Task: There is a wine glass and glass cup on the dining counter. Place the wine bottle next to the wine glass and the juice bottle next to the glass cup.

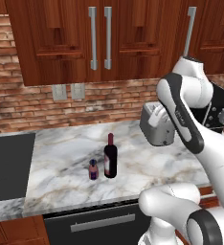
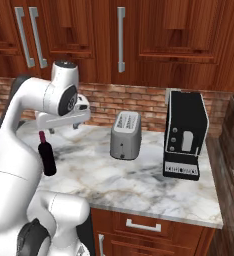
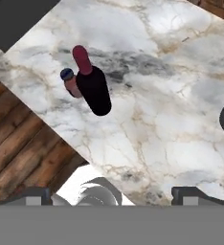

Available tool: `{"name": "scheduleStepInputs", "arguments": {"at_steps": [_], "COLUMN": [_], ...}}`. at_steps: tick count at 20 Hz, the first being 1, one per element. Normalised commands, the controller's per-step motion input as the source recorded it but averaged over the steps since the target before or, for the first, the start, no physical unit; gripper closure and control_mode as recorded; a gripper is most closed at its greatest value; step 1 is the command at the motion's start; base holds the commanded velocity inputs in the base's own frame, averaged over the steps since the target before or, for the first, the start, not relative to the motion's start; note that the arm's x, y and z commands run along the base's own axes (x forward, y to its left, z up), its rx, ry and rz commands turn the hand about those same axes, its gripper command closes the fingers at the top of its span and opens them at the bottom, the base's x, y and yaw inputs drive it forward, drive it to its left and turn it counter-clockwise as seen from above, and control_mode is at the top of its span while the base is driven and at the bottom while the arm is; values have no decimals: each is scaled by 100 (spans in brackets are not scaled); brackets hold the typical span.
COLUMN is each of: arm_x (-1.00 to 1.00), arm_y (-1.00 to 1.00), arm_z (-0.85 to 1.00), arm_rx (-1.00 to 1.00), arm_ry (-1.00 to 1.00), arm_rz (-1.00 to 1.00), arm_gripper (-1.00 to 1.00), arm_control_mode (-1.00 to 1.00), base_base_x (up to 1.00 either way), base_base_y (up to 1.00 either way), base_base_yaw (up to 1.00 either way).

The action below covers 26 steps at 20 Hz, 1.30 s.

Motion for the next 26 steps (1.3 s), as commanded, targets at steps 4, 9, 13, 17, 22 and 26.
{"name": "scheduleStepInputs", "arguments": {"at_steps": [4, 9, 13, 17, 22, 26], "arm_x": [-22, -22, -18, -10, -3, 0], "arm_y": [1, 6, 13, 14, 5, 8], "arm_z": [-7, -16, -19, -17, -10, -5], "arm_rx": [0, 6, 15, 16, 16, 12], "arm_ry": [-11, -22, -31, -23, -12, -8], "arm_rz": [40, 24, 9, 0, 0, 0], "arm_gripper": [-100, -100, -100, -100, -100, -100], "arm_control_mode": [-100, -100, -100, -100, -100, -100], "base_base_x": [0, 0, 0, 0, 0, 0], "base_base_y": [0, 0, 0, 0, 0, 0], "base_base_yaw": [0, 0, 0, 0, 0, 0]}}
